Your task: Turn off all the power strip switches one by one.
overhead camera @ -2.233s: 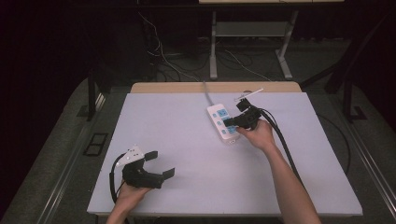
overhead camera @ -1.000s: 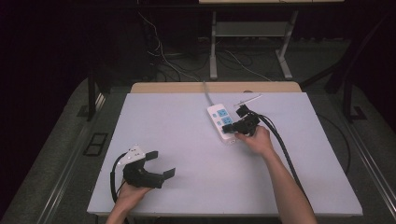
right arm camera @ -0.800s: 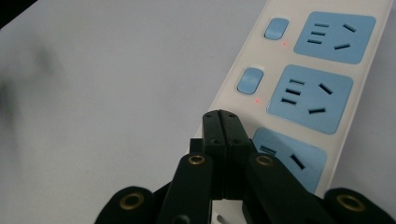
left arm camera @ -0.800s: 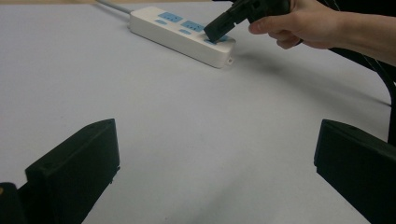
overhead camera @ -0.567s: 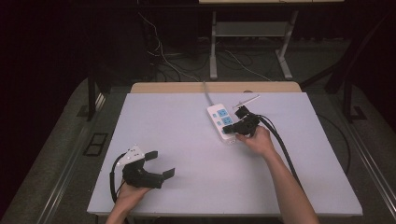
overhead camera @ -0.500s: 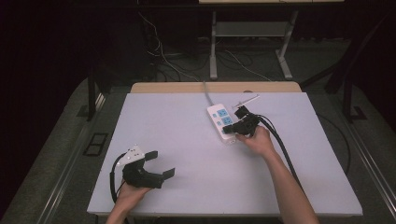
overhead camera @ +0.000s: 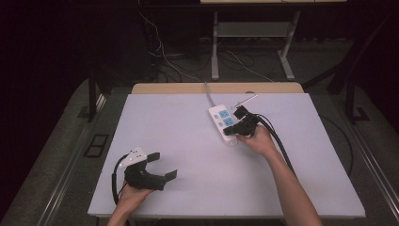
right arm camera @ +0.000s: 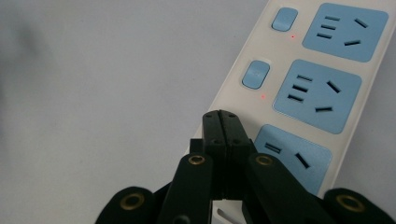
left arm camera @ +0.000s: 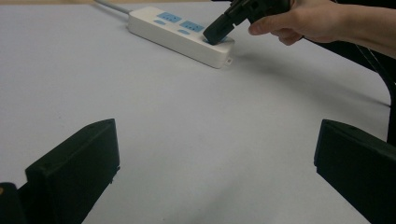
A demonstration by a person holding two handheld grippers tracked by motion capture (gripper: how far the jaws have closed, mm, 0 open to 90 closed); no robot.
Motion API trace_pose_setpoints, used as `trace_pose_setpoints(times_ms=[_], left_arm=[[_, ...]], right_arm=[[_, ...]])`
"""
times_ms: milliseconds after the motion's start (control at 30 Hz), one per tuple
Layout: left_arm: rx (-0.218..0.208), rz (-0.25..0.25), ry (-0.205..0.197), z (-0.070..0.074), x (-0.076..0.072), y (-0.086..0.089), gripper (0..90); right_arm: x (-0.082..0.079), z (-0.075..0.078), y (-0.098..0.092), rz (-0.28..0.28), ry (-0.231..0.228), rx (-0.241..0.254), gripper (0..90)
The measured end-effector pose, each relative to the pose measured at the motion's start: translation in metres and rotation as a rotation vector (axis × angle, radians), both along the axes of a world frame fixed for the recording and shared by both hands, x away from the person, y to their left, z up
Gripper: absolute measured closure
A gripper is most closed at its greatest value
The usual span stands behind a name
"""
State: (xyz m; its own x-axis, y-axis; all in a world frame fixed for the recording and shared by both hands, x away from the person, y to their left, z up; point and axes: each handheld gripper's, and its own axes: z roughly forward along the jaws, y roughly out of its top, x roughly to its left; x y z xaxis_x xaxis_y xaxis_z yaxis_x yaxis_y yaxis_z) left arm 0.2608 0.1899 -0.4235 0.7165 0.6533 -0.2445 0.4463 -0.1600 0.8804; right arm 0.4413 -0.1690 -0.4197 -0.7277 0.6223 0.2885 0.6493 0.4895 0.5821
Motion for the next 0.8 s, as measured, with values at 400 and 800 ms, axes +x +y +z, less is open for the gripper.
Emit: trace_pose_setpoints(times_ms=[400,800], left_arm=[[0.001,0.002,0.005,-0.001,0.002,0.001,0.0],[-0.001,0.004,0.009,-0.001,0.003,0.002,0.0]], right_arm=[[0.001,0.001,-0.002,0.006,0.0,0.002,90.0],[0.002,0.02,-0.005,0.012,-0.055,-0.029,90.0]])
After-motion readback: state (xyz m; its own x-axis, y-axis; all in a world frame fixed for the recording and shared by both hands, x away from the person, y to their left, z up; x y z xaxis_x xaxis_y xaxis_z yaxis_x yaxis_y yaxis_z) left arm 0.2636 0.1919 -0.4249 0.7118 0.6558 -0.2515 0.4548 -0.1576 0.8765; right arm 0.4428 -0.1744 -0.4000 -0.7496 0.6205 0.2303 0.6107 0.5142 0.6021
